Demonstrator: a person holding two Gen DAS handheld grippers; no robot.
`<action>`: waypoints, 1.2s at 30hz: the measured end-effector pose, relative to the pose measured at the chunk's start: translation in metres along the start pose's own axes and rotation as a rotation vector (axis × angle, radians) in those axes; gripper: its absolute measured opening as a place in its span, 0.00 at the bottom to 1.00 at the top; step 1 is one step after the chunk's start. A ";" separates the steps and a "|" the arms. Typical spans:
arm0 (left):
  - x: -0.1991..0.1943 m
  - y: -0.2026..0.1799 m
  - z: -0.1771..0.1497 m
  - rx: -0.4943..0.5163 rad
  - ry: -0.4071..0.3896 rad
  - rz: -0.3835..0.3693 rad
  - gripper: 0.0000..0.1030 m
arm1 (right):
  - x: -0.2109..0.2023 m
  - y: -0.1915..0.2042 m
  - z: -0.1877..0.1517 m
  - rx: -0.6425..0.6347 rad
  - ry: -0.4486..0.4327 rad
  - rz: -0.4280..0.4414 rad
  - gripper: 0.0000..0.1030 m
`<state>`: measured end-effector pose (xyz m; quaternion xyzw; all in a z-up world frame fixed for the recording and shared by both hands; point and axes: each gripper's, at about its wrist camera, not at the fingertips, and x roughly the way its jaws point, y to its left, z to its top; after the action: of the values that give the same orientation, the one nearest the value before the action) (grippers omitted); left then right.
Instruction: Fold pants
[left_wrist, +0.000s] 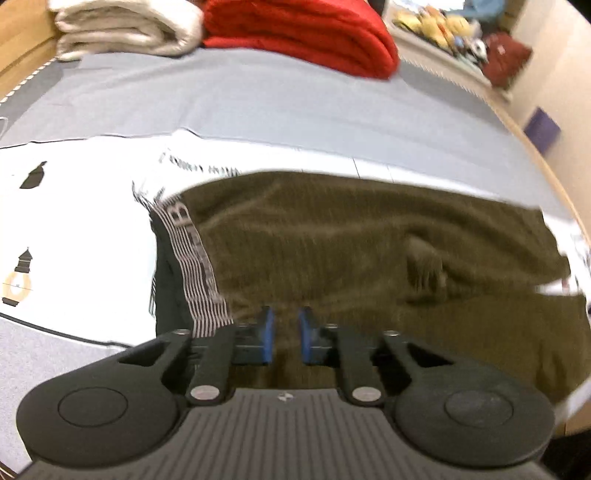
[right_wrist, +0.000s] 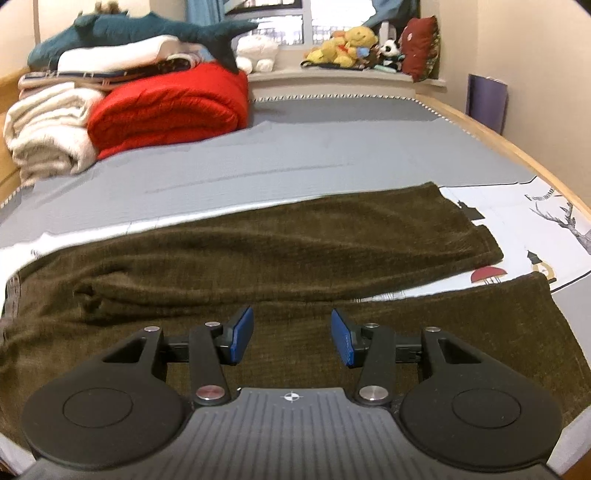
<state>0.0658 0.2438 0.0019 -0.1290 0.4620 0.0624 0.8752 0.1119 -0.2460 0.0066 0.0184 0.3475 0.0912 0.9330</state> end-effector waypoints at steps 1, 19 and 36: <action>-0.001 -0.001 0.004 -0.013 -0.013 0.009 0.10 | 0.000 -0.001 0.002 0.011 -0.010 0.007 0.47; 0.062 0.006 0.097 -0.214 -0.107 0.076 0.10 | 0.018 0.003 0.023 0.045 -0.015 0.116 0.22; 0.160 0.016 0.119 -0.026 -0.099 0.132 0.68 | 0.045 -0.005 0.028 0.055 0.066 0.116 0.26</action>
<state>0.2465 0.2914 -0.0689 -0.1062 0.4249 0.1325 0.8892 0.1643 -0.2416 -0.0018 0.0612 0.3788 0.1359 0.9134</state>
